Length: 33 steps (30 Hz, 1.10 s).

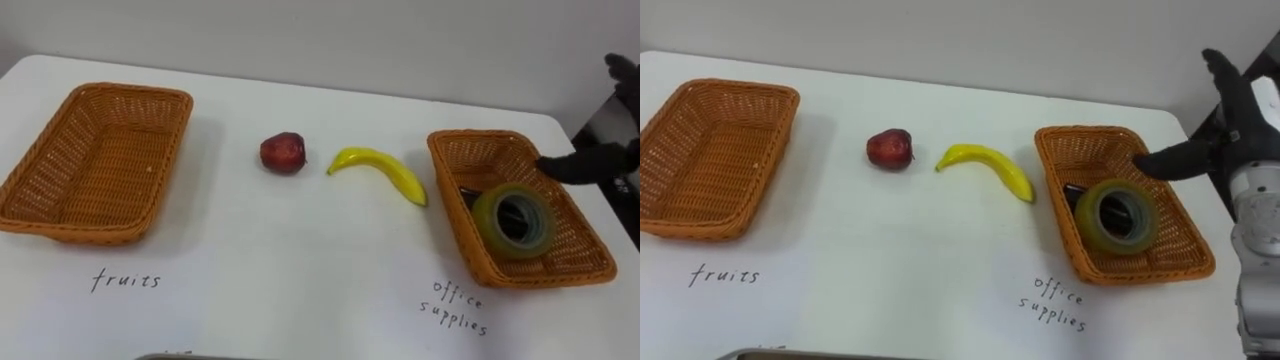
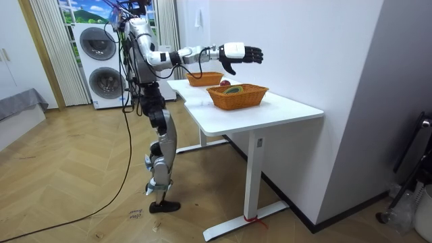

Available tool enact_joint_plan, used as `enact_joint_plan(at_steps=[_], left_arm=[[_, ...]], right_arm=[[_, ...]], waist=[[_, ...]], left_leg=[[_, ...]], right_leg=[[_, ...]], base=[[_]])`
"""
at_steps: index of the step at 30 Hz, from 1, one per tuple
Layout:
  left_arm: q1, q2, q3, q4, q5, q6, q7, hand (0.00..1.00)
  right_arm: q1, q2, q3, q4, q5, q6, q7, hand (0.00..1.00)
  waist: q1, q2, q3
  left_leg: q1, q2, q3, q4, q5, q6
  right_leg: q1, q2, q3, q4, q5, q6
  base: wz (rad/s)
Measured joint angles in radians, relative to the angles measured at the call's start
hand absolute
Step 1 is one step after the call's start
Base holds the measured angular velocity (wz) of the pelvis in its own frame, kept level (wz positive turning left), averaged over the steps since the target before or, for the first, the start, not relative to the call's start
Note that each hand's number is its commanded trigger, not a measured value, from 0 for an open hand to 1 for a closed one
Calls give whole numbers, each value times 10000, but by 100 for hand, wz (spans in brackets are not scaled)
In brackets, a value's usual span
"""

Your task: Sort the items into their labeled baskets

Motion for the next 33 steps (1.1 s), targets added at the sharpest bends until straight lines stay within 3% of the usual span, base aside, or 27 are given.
enact_joint_plan(at_steps=[5, 7, 11, 17, 26, 32, 33], left_arm=[[-100, -1, -79, 4, -45, 1, -95, 0], [-203, -2, -77, 39, -340, 1, -82, 0], [-274, -2, -66, 36, -380, 0, -83, 0], [-548, 0, -58, 23, -373, 14, -125, 0], [-588, 26, -137, 3, -346, 20, -337, 0], [-542, 30, -186, -8, -260, 24, -376, 0], [-490, 30, -187, 5, -262, 24, -403, 0]], right_arm=[[-183, -2, 29, -232, 46, 40, 7, 0], [-543, -2, 33, -232, 52, 137, 7, 0], [-1124, -6, 33, -396, 51, 233, 3, 0], [-1223, -22, 46, -748, 119, 229, -22, 0], [-1830, -23, 186, -831, 476, 235, -27, 0], [-2515, -102, 1046, -830, 1004, 354, 282, 0], [-2576, -135, 1158, -830, 1111, 357, 397, 0]], waist=[[66, 1, 4], [72, -19, 28], [65, -53, 2], [346, -89, -16], [317, 93, 104], [362, 3, 17], [511, -32, -8]], left_leg=[[-41, 10, 24, -8, 2, 0], [-138, 1, 32, -5, 7, 3], [-153, 0, 35, -15, 5, 3], [-102, 1, 40, 3, 4, 4], [-147, -35, -236, 15, 5, 5], [-267, -21, -232, 77, 18, -12], [-263, -25, -245, 124, 18, -12]], right_leg=[[-91, -9, -8, 117, 0, 0], [-175, -21, -9, 122, 0, 0], [-187, -19, -7, 106, 0, 0], [-136, -23, -9, 110, 0, 0], [-51, -52, -220, 108, -4, 6], [-103, -48, -283, 108, -5, 4], [-96, -50, -284, 108, -5, 4]], base=[[0], [0], [0], [2], [6], [3], [4]])
